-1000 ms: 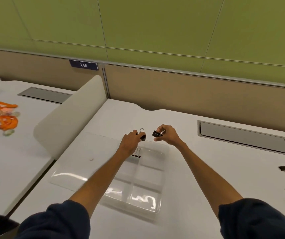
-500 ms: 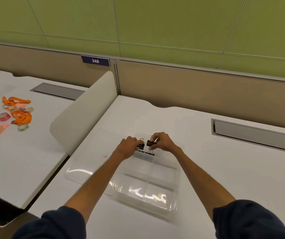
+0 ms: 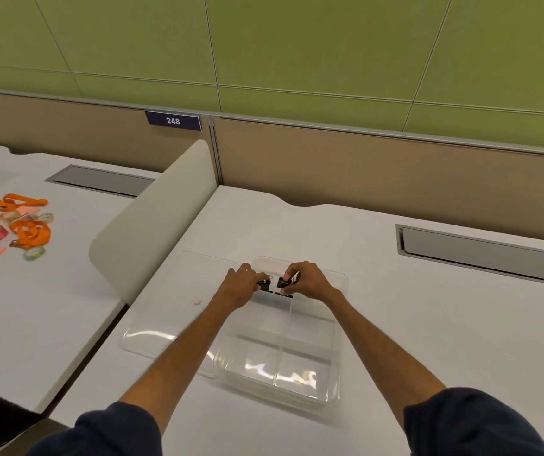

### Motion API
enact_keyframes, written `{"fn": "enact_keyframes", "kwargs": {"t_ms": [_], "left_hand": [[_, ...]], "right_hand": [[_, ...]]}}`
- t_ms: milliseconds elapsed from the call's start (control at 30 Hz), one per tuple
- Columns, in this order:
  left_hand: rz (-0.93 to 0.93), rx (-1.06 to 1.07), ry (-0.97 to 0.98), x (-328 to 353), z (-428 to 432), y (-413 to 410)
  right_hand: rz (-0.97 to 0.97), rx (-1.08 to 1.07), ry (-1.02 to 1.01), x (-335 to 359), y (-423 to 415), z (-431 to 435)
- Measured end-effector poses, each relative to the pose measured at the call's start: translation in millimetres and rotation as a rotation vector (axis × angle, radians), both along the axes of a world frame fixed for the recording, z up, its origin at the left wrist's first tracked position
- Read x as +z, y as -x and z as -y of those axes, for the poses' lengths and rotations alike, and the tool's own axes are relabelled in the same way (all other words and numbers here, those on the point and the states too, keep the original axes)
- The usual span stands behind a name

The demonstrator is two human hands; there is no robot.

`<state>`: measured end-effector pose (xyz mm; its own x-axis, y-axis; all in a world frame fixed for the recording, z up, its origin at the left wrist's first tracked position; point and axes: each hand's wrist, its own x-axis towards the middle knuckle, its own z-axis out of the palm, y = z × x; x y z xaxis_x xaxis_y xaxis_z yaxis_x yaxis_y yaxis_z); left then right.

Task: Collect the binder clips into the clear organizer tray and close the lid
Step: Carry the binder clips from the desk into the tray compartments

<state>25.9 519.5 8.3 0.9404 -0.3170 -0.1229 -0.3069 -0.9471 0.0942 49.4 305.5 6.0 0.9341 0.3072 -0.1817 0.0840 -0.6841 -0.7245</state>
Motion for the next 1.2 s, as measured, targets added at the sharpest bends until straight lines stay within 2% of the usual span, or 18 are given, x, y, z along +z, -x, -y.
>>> {"fn": "enact_keyframes", "kwargs": {"t_ms": [167, 367, 700, 1033, 1200], "left_hand": [[0.013, -0.012, 0.029, 3.4, 0.7, 0.8], [0.09, 0.015, 0.005, 6.0, 10.3, -1.2], [0.098, -0.011, 0.035, 6.2, 46.3, -3.9], [0.209, -0.071, 0.185, 16.8, 133.2, 4.1], [0.218, -0.114, 0.168, 13.3, 185.6, 10.0]], "right_hand": [[0.0, 0.0, 0.071, 2.2, -0.4, -0.8], [0.036, -0.072, -0.07, 0.7, -3.3, 10.4], [0.078, -0.188, -0.071, 1.7, 5.1, 46.4], [0.108, -0.34, -0.111, 12.6, 32.4, 130.2], [0.098, -0.41, -0.127, 12.4, 50.9, 183.6]]}}
